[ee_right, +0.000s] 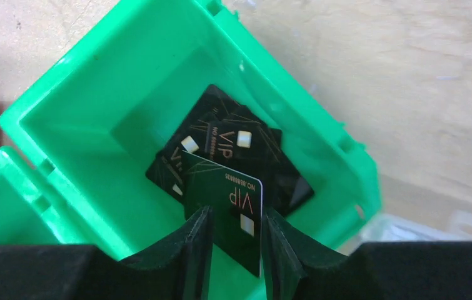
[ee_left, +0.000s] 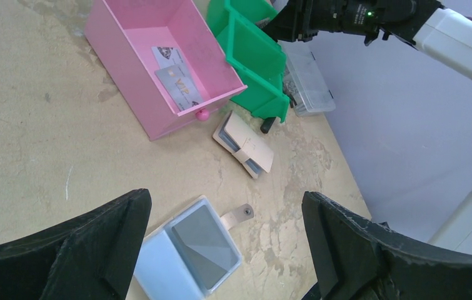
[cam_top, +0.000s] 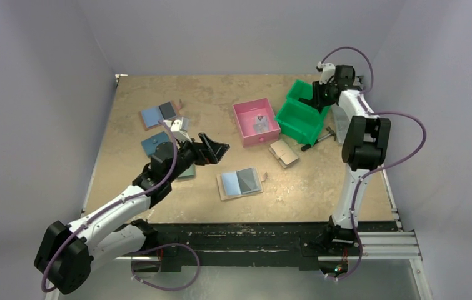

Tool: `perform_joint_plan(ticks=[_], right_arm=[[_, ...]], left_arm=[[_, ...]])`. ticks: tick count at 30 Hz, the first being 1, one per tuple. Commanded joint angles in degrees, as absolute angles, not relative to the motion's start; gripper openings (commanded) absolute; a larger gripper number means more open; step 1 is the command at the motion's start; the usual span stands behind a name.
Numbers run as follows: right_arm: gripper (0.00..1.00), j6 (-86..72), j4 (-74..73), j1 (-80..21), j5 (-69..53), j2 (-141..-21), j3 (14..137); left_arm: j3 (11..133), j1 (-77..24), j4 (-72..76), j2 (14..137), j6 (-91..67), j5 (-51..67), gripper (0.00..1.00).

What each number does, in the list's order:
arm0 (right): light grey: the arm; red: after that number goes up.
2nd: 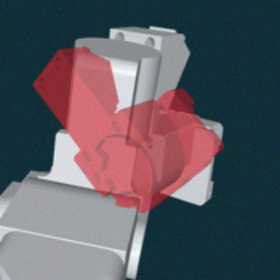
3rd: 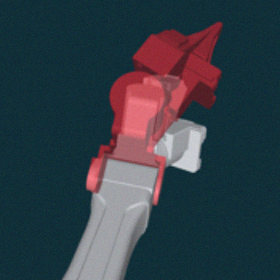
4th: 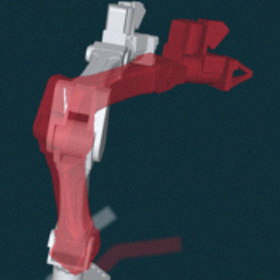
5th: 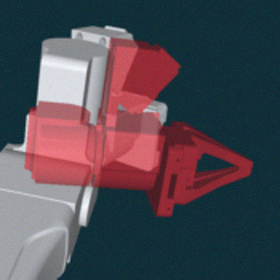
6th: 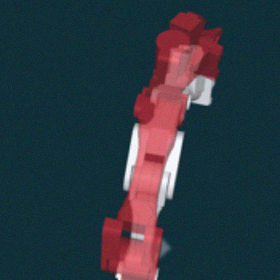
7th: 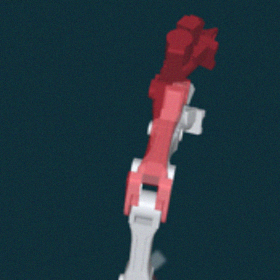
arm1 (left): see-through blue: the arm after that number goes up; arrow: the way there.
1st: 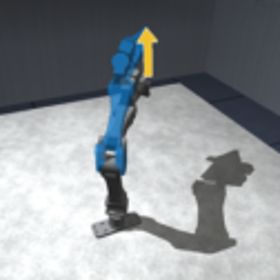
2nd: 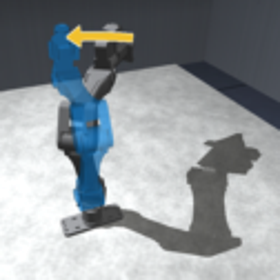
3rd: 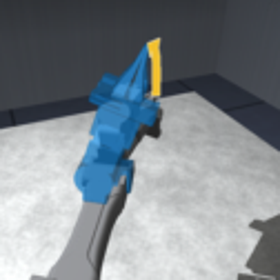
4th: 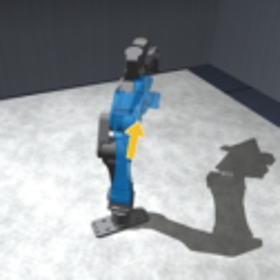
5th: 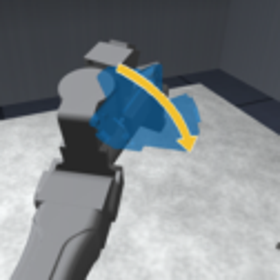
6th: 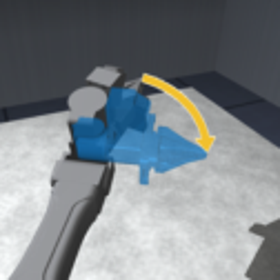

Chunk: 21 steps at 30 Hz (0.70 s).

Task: Take the credit cards out of the card holder
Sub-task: Place the credit card in the storage box, then remove the credit card from the card holder.

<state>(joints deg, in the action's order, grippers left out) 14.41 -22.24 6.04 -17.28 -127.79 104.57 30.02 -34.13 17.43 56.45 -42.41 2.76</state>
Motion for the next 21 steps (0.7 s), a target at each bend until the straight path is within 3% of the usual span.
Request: perform_joint_plan(ticks=[1, 6, 10, 21], right_arm=[[0.41, 16.48, -17.22, 6.64, -10.40, -118.02, 101.84], [0.50, 16.87, -17.26, 7.23, -9.60, -114.29, 99.85], [0.51, 18.14, -18.91, 7.73, -12.65, -110.84, 98.89], [0.52, 45.58, -44.33, 7.56, -54.29, -91.33, 86.31]], left_arm=[[28.98, -33.64, 18.48, 54.66, -42.28, 3.55, 0.99], [28.61, -33.59, 17.27, 52.45, -42.96, 4.02, 0.99], [27.70, -33.64, 15.30, 49.31, -44.25, 3.96, 0.99], [24.83, -33.61, 9.46, 48.60, -50.77, 5.16, 0.99]])
